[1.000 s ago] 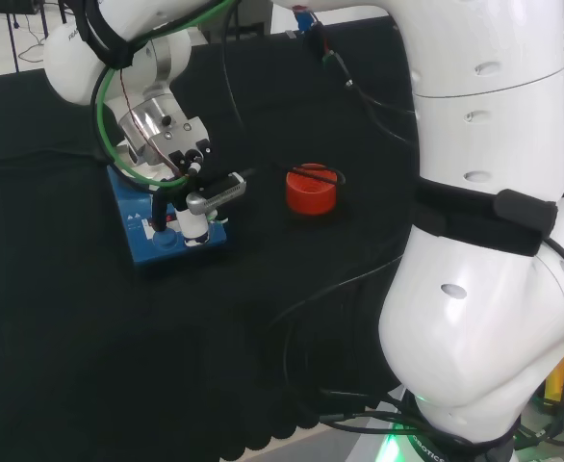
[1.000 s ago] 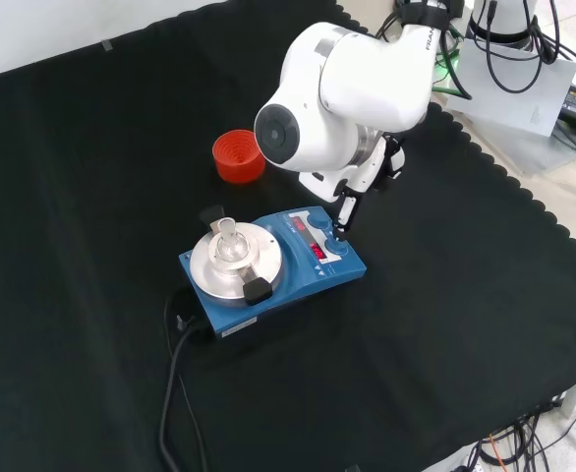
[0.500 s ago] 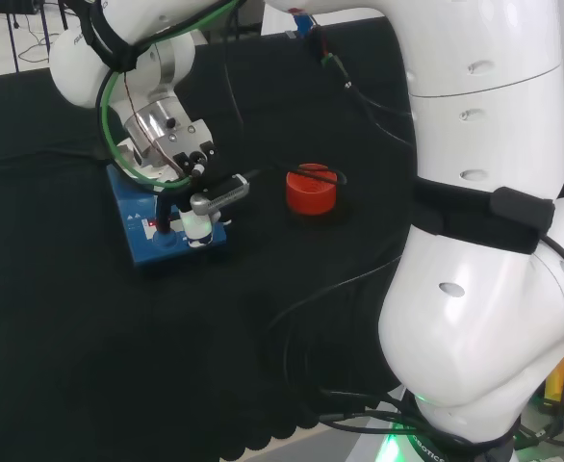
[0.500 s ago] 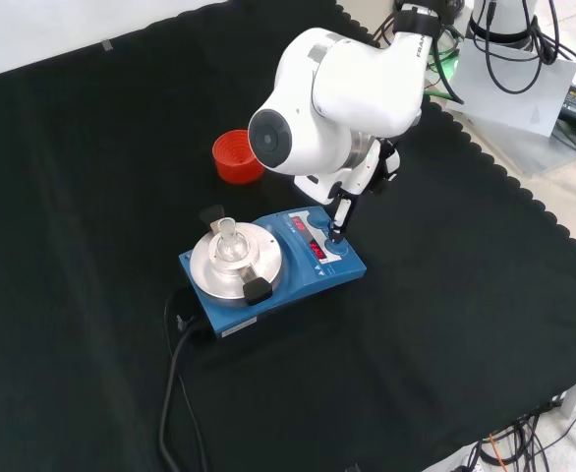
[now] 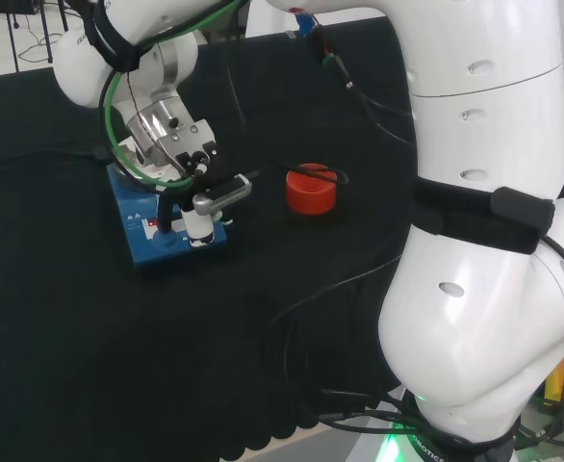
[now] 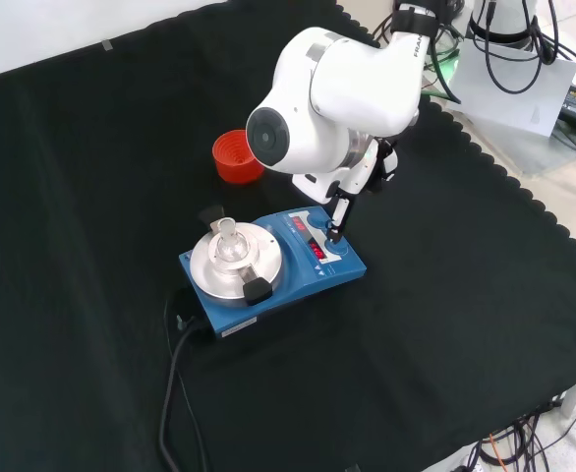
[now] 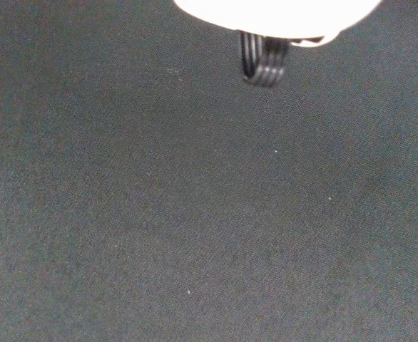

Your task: Turn on the heater.

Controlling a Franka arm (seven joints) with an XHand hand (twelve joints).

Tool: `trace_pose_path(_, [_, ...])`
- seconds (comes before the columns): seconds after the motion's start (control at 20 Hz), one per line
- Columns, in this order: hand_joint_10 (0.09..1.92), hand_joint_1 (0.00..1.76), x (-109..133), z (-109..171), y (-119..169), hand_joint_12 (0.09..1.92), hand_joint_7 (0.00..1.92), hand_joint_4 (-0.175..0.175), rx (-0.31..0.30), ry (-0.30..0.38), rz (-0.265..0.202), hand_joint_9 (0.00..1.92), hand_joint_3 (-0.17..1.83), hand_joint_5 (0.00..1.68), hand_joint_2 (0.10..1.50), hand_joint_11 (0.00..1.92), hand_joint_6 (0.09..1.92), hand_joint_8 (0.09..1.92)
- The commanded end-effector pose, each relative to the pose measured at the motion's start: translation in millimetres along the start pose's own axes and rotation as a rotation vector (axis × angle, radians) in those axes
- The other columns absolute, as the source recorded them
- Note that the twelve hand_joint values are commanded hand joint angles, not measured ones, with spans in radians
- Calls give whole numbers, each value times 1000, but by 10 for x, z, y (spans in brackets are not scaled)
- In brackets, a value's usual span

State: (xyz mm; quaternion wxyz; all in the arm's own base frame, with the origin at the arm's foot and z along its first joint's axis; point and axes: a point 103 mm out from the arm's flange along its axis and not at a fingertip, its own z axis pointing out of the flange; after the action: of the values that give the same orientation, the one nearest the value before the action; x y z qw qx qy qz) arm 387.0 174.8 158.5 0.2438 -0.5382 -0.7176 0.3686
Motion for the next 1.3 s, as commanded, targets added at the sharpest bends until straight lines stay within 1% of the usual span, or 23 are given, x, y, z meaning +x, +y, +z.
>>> trace_pose_path(0.05, [1500,1408,-5,6,4,1317,1508,-12,5,-1,0,1663,1093,235,630,1307,87,1768])
trace_pose_path(0.45, [1500,1408,-43,46,17,1317,1508,-13,10,-1,-4,1663,1095,240,628,1307,87,1768])
trace_pose_path(0.7, [1501,1408,-13,40,29,1318,1508,-13,13,-1,-5,1663,1095,245,628,1307,87,1768])
trace_pose_path(0.85, [1501,1408,-18,0,-17,1318,1508,-14,-10,6,-19,1662,1095,248,628,1307,87,1768])
trace_pose_path(1.0, [1501,1408,-35,-130,-135,1318,1508,-14,-47,15,-31,1662,1096,251,627,1307,87,1768])
trace_pose_path(1.15, [1501,1409,-73,-240,-253,1318,1507,-15,-81,22,-32,1661,1096,253,627,1307,87,1768])
trace_pose_path(1.3, [1501,1409,-125,-268,-324,1317,1507,-15,-94,31,-25,1662,1096,255,627,1308,87,1768])
